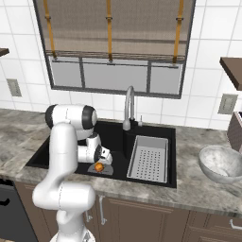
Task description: Remove the peach and orange from the sink. Then move the bowl and cup from the counter to the sink for washing.
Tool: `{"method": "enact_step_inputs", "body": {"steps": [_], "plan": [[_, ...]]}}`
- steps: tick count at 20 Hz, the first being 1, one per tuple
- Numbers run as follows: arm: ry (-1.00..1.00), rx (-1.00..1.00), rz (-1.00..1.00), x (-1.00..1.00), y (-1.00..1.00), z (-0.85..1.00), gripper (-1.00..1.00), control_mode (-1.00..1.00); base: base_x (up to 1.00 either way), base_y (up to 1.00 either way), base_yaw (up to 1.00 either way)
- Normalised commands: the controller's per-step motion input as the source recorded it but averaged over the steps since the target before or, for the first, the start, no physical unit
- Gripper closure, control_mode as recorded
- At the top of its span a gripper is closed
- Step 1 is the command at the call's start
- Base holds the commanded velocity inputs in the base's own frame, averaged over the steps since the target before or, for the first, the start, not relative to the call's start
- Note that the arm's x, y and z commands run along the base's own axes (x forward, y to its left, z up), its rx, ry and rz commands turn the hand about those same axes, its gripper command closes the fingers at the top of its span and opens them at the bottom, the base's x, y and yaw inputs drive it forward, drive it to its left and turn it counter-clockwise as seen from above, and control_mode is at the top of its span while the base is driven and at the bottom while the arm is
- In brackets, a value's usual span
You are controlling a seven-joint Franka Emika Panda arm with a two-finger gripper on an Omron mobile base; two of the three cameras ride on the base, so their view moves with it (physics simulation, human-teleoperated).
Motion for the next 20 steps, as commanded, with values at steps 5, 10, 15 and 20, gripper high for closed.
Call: {"method": "enact_step_inputs", "body": {"steps": [5, 10, 15, 20], "plan": [[0.06, 0.01, -0.06, 0.02, 0.00, -0.16, -1.00, -1.00, 0.00, 0.00, 0.00], [0.04, 0.01, -0.05, 0.06, 0.00, -0.20, -1.00, -1.00, 0.00, 0.00, 0.00], [0.00, 0.01, -0.02, 0.11, 0.02, -0.20, -1.00, -1.00, 0.00, 0.00, 0.00], [0.00, 0.00, 0.00, 0.12, 0.01, -0.20, -1.00, -1.00, 0.00, 0.00, 0.00]]}}
